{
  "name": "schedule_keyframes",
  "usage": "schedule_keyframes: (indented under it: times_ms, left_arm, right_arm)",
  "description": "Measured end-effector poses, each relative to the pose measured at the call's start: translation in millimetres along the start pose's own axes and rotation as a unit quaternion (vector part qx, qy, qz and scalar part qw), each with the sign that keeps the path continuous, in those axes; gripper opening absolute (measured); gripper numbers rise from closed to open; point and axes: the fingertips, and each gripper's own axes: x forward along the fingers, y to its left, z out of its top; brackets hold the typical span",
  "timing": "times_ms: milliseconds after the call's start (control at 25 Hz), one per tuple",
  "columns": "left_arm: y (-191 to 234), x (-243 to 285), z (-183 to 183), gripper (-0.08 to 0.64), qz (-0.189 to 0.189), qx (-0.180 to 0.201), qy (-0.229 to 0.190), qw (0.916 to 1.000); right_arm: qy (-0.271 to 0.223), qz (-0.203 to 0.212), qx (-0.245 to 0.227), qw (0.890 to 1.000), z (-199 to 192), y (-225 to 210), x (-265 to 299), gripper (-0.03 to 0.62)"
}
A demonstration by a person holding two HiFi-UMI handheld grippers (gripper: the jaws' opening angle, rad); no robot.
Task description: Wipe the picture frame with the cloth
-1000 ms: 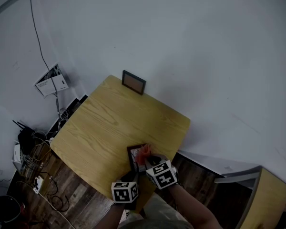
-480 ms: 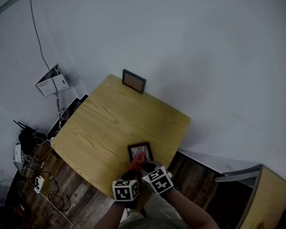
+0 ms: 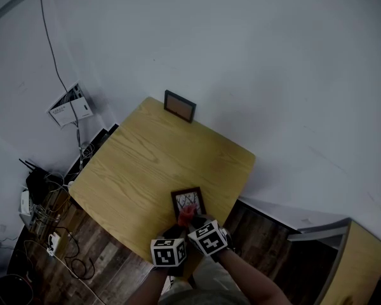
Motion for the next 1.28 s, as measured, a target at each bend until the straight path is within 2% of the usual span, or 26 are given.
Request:
schedule_keyframes:
  times_ms: [280,720,960,1280]
  left_arm:
    - [2,0,-2,0.107,0.004,0.002,0.002,1.0]
    - [0,0,-1,0.107,0.004,0.001,-0.001,1.0]
    - [1,0,-2,0.107,0.006,0.002,-0.002,1.0]
    - [4,-4,3,0.112,0.02,0.012,-0.012,0.9997]
  right_arm:
    - [0.008,-0.015,-0.006,1.0,-3,-5,-1,0.014]
    - [0.016,-0.066,-0.004,0.998,-15,-37,-19,0.014]
    - [0.018,-0.07,0.005,0.997,-19,-39,-23,0.014]
    - [-0.034,-0.082,0.024,0.996,-8,-35,-41,0.014]
